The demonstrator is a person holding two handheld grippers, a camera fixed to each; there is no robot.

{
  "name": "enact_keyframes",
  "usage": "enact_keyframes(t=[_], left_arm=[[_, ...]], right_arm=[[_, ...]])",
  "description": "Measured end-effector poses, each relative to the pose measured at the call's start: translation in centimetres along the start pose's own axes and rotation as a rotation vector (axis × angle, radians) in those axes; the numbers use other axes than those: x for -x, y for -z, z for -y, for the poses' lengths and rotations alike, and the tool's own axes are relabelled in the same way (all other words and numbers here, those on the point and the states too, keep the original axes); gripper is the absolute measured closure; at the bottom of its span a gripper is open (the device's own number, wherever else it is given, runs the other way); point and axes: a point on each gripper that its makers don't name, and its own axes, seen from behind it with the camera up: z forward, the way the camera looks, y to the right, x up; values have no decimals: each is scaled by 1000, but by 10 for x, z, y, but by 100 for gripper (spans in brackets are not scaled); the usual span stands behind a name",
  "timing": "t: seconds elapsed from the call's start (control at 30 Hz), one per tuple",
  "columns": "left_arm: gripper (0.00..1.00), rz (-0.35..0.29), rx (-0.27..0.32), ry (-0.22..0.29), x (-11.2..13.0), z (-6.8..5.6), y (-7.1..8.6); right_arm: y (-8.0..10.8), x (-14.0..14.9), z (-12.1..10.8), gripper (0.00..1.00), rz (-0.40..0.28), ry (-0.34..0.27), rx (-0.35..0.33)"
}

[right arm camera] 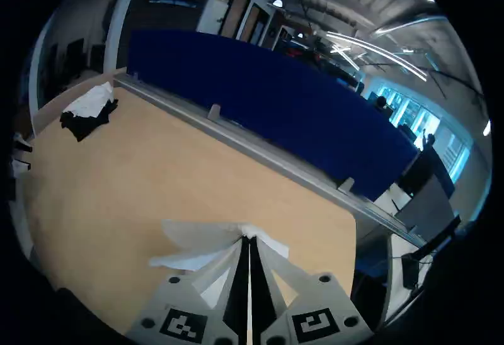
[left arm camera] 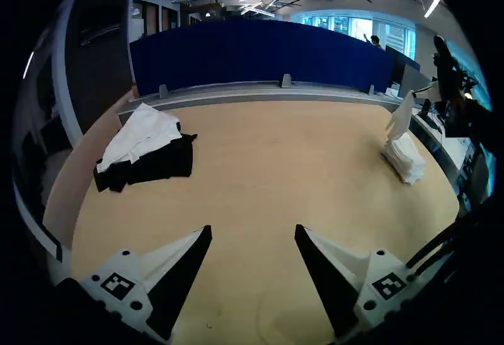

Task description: Fold towel

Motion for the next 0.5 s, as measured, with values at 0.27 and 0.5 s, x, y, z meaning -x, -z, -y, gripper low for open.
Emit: enact_keyframes(t=[0.27, 0.5], left_arm=[[2, 0, 4, -14, -2, -4, 1], [2, 1, 7, -16, 0, -7, 2]], right_arm=[[19, 57, -4, 96, 61, -55, 31], [27, 120, -1, 96, 136, -120, 56]])
